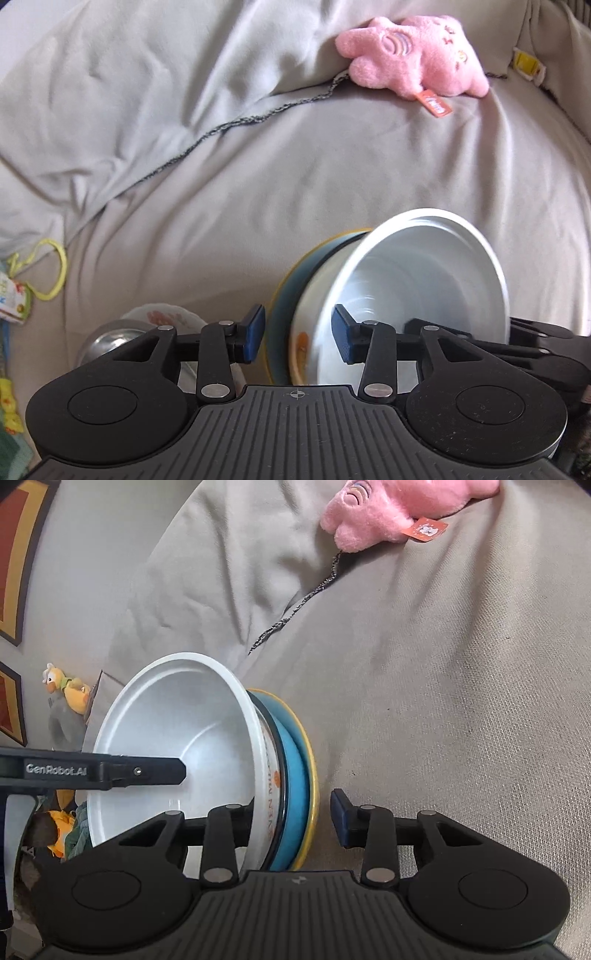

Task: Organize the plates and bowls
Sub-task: 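Lift the bowl stack with the right tool and hold it tilted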

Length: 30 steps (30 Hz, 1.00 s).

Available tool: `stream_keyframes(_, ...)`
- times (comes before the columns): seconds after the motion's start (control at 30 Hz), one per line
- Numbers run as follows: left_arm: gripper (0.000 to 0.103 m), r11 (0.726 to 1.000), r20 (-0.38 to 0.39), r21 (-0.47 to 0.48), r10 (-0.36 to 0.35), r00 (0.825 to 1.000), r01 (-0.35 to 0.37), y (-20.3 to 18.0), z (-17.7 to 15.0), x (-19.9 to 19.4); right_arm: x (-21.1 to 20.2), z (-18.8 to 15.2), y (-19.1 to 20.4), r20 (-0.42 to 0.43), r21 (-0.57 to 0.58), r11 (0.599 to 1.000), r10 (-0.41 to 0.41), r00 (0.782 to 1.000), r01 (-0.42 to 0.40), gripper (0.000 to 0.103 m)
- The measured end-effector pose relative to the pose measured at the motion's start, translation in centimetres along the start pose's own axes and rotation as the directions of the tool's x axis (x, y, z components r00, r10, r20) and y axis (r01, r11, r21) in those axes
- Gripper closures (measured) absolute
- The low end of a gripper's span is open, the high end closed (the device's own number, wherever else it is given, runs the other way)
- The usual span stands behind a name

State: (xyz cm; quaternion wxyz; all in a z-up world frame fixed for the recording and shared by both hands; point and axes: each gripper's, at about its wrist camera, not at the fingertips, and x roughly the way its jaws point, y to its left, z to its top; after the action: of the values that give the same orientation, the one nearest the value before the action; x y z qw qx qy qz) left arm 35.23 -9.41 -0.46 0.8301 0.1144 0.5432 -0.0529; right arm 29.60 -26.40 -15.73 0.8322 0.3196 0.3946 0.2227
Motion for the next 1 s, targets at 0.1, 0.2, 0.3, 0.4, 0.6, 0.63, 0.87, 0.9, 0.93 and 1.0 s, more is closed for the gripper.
stream_keyframes(0.1,0.047,0.999,-0.024,0.013,0.047,0.999,-0.047,0.3,-0.1,0.7,0.2,-0.1,-0.1,-0.005,0.002,1.000,-0.018,1.000,0.018,0.068)
stream_keyframes(0.2,0.052,1.000,-0.016,0.000,0.018,1.000,-0.018,0.6,-0.3,0.6,0.3,-0.3,-0.1,-0.013,0.005,1.000,-0.015,1.000,0.015,0.068)
stream_keyframes(0.3,0.053,0.997,-0.046,-0.044,-0.059,0.997,0.057,0.6,-0.6,1.2,0.4,-0.5,0.3,-0.021,-0.009,1.000,-0.009,1.000,0.009,0.068)
stream_keyframes(0.4,0.046,0.999,-0.077,-0.011,-0.043,0.996,0.042,-0.3,-1.0,1.9,0.4,-0.7,0.5,-0.031,-0.014,1.000,0.003,1.000,-0.003,0.070)
stream_keyframes(0.6,0.043,0.999,-0.081,0.040,-0.018,0.997,0.021,-0.9,-1.0,2.0,0.2,-1.0,0.6,-0.028,-0.016,1.000,0.009,1.000,-0.009,0.072)
stream_keyframes(0.63,0.041,0.998,-0.088,0.054,-0.006,0.996,0.011,-1.1,-1.0,2.1,0.2,-1.0,0.7,-0.026,-0.017,1.000,0.008,1.000,-0.009,0.072)
stream_keyframes(0.87,0.035,0.999,-0.132,0.048,0.022,0.991,-0.016,-1.6,-0.7,2.8,0.1,-1.3,1.3,-0.016,-0.047,0.999,-0.010,1.000,0.009,0.071)
stream_keyframes(0.9,0.034,0.999,-0.131,0.045,0.024,0.991,-0.019,-1.6,-0.8,2.8,0.1,-1.4,1.4,-0.016,-0.047,0.999,-0.010,1.000,0.009,0.071)
stream_keyframes(0.93,0.034,0.999,-0.128,0.047,0.028,0.991,-0.022,-1.7,-0.8,2.7,0.0,-1.4,1.4,-0.015,-0.049,0.999,-0.011,1.000,0.010,0.071)
stream_keyframes(1.0,0.034,0.998,-0.119,0.060,0.036,0.992,-0.029,-2.0,-0.9,2.7,0.0,-1.5,1.5,-0.014,-0.051,0.999,-0.014,1.000,0.013,0.071)
